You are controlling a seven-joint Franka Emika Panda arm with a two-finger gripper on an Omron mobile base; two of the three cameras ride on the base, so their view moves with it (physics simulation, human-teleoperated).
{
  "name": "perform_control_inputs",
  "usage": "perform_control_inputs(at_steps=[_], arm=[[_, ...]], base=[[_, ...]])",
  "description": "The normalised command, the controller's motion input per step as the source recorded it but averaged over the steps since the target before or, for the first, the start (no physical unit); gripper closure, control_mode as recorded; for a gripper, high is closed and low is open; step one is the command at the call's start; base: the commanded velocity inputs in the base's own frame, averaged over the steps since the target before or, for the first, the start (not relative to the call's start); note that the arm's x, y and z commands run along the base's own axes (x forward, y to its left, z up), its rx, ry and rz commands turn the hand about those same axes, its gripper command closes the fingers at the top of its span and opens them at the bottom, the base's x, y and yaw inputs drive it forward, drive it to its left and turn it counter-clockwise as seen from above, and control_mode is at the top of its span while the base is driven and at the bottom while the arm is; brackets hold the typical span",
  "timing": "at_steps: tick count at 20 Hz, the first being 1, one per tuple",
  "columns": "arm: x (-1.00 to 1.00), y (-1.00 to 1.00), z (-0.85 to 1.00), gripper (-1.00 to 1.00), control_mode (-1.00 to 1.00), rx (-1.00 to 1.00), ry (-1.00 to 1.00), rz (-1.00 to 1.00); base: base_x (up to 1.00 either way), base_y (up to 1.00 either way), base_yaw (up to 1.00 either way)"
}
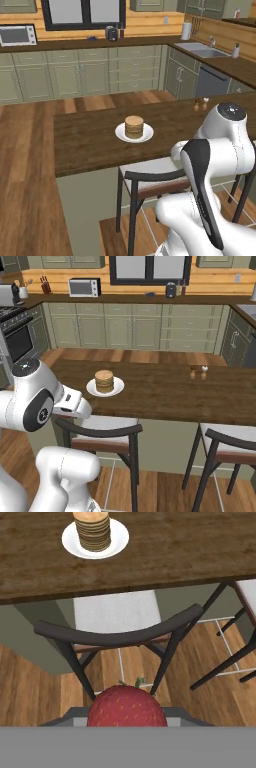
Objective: Take the strawberry from the fridge and place it on top of the pancake, located on the dining counter.
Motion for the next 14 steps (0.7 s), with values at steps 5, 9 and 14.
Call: perform_control_inputs(at_steps=[5,9,14], arm=[[0.0,0.0,0.0,1.0,1.0,0.0,0.0,0.0],[0.23,0.02,0.16,1.0,-1.0,-0.02,-0.1,0.0],[0.63,0.12,0.64,1.0,-1.0,-0.08,-0.09,0.01]], base=[[0.06,0.16,0.0],[-0.01,0.0,0.0],[0.0,0.0,0.0]])
